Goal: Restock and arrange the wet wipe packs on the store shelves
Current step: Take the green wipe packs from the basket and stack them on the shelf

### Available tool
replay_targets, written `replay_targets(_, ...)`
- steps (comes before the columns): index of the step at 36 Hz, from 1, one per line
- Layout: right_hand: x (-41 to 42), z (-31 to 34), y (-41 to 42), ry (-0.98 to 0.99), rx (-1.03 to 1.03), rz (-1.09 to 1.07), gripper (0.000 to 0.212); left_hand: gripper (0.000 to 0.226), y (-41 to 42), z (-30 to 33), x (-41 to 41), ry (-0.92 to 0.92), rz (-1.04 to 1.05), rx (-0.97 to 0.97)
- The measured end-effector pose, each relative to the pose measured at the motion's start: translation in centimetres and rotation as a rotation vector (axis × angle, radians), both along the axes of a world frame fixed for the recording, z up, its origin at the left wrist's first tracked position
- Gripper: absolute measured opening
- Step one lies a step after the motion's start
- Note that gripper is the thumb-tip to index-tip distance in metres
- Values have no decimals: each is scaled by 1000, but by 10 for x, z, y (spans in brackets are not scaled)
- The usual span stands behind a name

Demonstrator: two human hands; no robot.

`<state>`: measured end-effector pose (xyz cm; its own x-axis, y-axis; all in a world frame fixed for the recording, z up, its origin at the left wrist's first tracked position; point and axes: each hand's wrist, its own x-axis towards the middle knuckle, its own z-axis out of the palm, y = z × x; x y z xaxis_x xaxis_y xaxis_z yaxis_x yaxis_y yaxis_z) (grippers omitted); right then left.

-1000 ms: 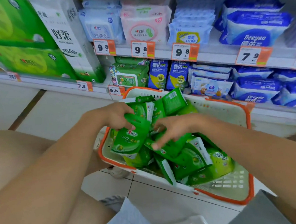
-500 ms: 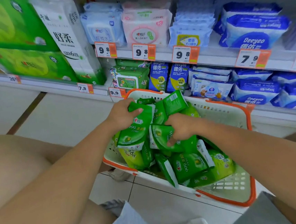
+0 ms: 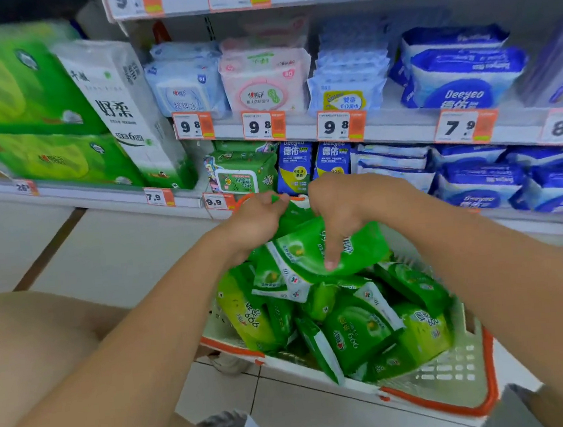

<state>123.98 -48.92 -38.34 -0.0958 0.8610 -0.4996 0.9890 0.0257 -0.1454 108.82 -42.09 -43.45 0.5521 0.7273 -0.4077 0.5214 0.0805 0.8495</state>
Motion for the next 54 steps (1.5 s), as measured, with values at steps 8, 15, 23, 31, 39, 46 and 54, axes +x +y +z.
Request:
replay_targets(8,26,-30,0,315,-16,-267,60,95,-17,-3,-7,186,-244,10)
replay_targets(15,77,-69,-29,1158,-299,-842,63,34,-10,-3,-17,14,-276,-203)
replay_targets(23,87,-104,-44,1554,-281,-1190,16,68,21,-14,-54,11,42,-382)
replay_targets(31,63,-123,-18,881,237,-916,57,23,14,-34,-54,-46,423,-577)
replay_targets(39,68,-73,11,875,558,-900,37,20,24,-15,-44,-259,425,-489)
replay_targets(46,43,-22,42,1371,661,-1281,9,26,3,12,-4,-518,397,-398)
replay_targets(54,17,-25,44,1303,624,-1318,24,37,-12,23,14,-571,397,-381)
